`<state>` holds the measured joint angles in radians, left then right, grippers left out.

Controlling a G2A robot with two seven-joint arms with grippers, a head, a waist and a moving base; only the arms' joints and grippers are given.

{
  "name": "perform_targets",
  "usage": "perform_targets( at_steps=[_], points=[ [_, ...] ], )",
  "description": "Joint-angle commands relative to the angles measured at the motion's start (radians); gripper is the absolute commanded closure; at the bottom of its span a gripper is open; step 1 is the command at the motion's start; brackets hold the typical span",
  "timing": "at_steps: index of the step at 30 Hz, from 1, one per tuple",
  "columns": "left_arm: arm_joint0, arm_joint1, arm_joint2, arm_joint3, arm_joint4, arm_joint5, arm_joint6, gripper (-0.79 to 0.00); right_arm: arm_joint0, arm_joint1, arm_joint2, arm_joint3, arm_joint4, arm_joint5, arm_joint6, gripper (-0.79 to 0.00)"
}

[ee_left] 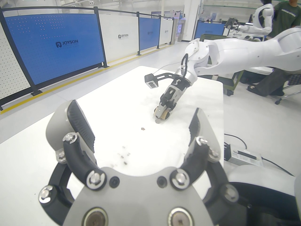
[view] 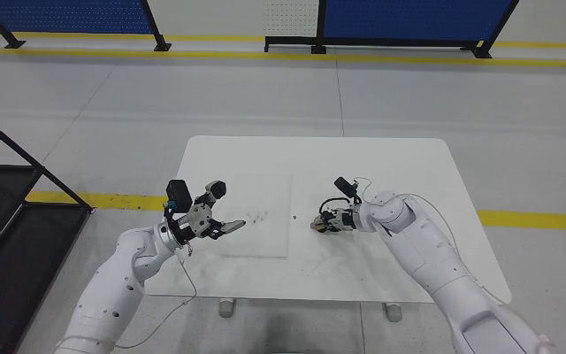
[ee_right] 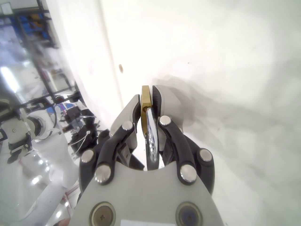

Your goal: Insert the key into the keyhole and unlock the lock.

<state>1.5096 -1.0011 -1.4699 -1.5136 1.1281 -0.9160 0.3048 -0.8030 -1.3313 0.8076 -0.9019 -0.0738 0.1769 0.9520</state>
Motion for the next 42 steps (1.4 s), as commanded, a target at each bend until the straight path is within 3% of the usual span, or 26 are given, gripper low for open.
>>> perform_targets(
  at_steps=[1, 9, 10, 11, 28, 34, 39, 42],
  points=[
    [0.0, 0.0, 0.0, 0.0, 0.0, 0.0, 0.0, -0.785, 0.005, -0.003, -0.006, 0.007, -0.008, 0.005, -0.004, 0.0],
    [0.0, 0.0, 0.0, 0.0, 0.0, 0.0, 0.0, -0.785, 0.014, -0.01, -0.014, 0.02, -0.019, 0.011, -0.007, 0.0],
    [0.0, 0.0, 0.0, 0.0, 0.0, 0.0, 0.0, -0.785, 0.015, -0.01, -0.013, 0.02, -0.019, 0.014, -0.008, -0.32],
    [0.0, 0.0, 0.0, 0.0, 0.0, 0.0, 0.0, -0.785, 0.016, -0.011, -0.013, 0.019, -0.022, 0.016, -0.011, -0.785],
    [0.0, 0.0, 0.0, 0.0, 0.0, 0.0, 0.0, -0.785, -0.022, 0.007, 0.007, -0.113, -0.139, 0.032, -0.099, -0.785],
    [0.0, 0.0, 0.0, 0.0, 0.0, 0.0, 0.0, -0.785, -0.085, 0.036, 0.059, -0.282, -0.222, 0.058, -0.16, -0.785],
    [0.0, 0.0, 0.0, 0.0, 0.0, 0.0, 0.0, -0.785, -0.187, 0.075, 0.146, -0.528, -0.307, 0.08, -0.179, -0.785],
    [0.0, 0.0, 0.0, 0.0, 0.0, 0.0, 0.0, -0.785, -0.197, 0.078, 0.153, -0.557, -0.314, 0.081, -0.18, -0.785]
  ],
)
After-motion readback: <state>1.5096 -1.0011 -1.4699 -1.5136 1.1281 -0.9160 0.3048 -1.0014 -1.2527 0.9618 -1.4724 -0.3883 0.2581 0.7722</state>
